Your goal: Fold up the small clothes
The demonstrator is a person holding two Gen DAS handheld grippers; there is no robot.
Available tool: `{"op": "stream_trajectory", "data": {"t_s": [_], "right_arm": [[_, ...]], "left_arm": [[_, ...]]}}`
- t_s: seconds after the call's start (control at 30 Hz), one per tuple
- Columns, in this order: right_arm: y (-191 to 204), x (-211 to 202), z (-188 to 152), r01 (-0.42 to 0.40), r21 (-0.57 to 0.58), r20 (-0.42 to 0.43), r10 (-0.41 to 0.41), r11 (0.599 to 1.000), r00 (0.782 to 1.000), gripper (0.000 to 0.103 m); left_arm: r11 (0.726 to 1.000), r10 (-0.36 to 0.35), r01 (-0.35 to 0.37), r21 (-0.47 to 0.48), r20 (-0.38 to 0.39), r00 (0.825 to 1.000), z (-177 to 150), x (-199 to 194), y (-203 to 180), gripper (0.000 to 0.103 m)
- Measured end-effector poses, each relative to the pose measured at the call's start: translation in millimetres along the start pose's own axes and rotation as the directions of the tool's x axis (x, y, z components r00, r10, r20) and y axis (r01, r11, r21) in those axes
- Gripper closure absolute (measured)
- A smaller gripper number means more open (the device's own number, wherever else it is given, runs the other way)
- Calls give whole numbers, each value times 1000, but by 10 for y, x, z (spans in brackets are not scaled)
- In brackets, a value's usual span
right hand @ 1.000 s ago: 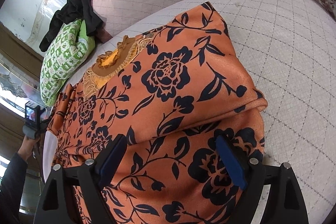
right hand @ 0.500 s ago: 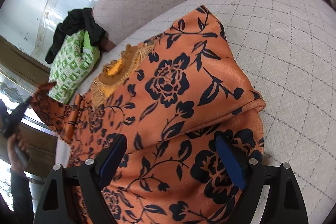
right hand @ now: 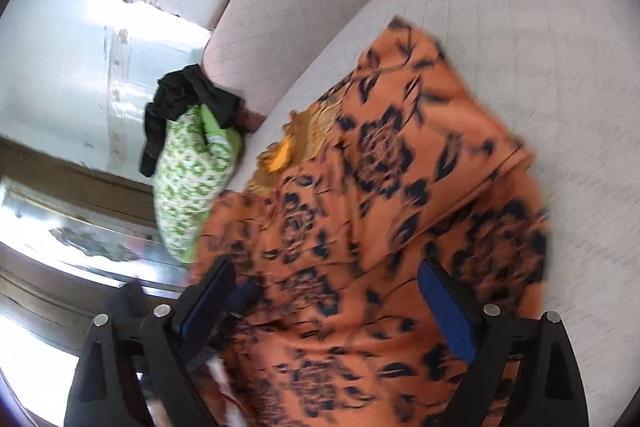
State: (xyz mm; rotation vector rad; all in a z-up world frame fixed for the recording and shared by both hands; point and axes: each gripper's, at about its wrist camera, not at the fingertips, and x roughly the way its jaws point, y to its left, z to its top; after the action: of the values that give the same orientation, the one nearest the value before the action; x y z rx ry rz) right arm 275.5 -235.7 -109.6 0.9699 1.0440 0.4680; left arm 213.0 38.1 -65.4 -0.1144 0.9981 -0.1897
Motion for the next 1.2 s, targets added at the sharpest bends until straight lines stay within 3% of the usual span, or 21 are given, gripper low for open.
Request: {"op": "stream_trajectory", "data": {"t_s": [0.07, 0.13, 0.2, 0.3, 0.37, 0.47, 0.5, 0.57, 0.63, 0.73, 0.8, 0.87, 0.9, 0.93, 1.0, 1.07, 1.13, 1.17, 1.2], "right_arm": [[39, 158, -3, -51, 58, -10, 52, 997, 999, 9], [110, 315, 14, -50, 80, -5, 50, 996, 999, 9], [206, 442, 68, -4, 40, 16, 3, 999, 1000, 9], [386, 735, 200, 179, -93, 12, -178, 979, 984, 16], [461, 996, 218, 322, -194, -40, -335, 927, 941, 34], [590, 1232, 167, 492, -333, -27, -530, 804, 847, 68], [633, 1232, 161, 511, -354, -23, -554, 783, 832, 88], [729, 1190, 152, 526, -396, -12, -577, 753, 817, 93], [931, 987, 130, 575, -473, 87, -613, 668, 785, 94], [1031, 660, 226, 623, -494, 171, -635, 607, 754, 94], [935, 567, 317, 599, -485, 138, -621, 637, 772, 94], [776, 491, 417, 643, -452, 161, -653, 618, 741, 94], [640, 472, 468, 648, -430, 142, -662, 628, 736, 94], [478, 459, 497, 639, -395, 101, -660, 660, 744, 94], [322, 556, 446, 602, -423, 39, -650, 677, 759, 90], [270, 601, 382, 603, -466, 57, -658, 647, 751, 87], [267, 502, 409, 582, -444, 63, -624, 681, 779, 69], [245, 418, 408, 574, -425, 58, -612, 700, 789, 63], [255, 302, 442, 577, -391, 75, -600, 717, 797, 48]], "left_arm": [[998, 24, -20, -64, 63, 998, 0, -197, 273, 60], [991, 97, -85, -104, 111, 989, 5, -341, 518, 49], [981, 135, -117, -154, 117, 984, 36, -375, 830, 49], [969, 158, -132, -210, 111, 981, -13, -372, 1107, 49], [962, 161, -134, -236, 99, 982, -54, -282, 1248, 49], [957, 180, -160, -243, 60, 982, -61, -115, 1361, 49], [955, 189, -172, -242, 48, 981, -56, -70, 1360, 49], [951, 203, -191, -242, 25, 979, -73, -15, 1401, 49], [957, 171, -160, -243, 22, 985, -104, -39, 1383, 49], [974, 144, -130, -187, 63, 988, -150, -184, 1255, 46], [978, 156, -142, -151, 86, 984, -152, -254, 1161, 46], [977, 147, -130, -170, 92, 985, -128, -321, 1139, 46], [975, 139, -117, -189, 107, 985, -120, -361, 1141, 45], [974, 139, -116, -194, 112, 984, -80, -347, 1135, 43], [975, 167, -151, -162, 89, 982, -36, -254, 1076, 42], [970, 230, -229, -82, 13, 973, -1, -8, 1009, 42], [953, 296, -300, -31, -85, 951, -47, 274, 1026, 39], [955, 289, -292, -47, -65, 955, -59, 267, 1051, 39], [956, 284, -288, -59, -62, 957, -55, 248, 1070, 38]]}}
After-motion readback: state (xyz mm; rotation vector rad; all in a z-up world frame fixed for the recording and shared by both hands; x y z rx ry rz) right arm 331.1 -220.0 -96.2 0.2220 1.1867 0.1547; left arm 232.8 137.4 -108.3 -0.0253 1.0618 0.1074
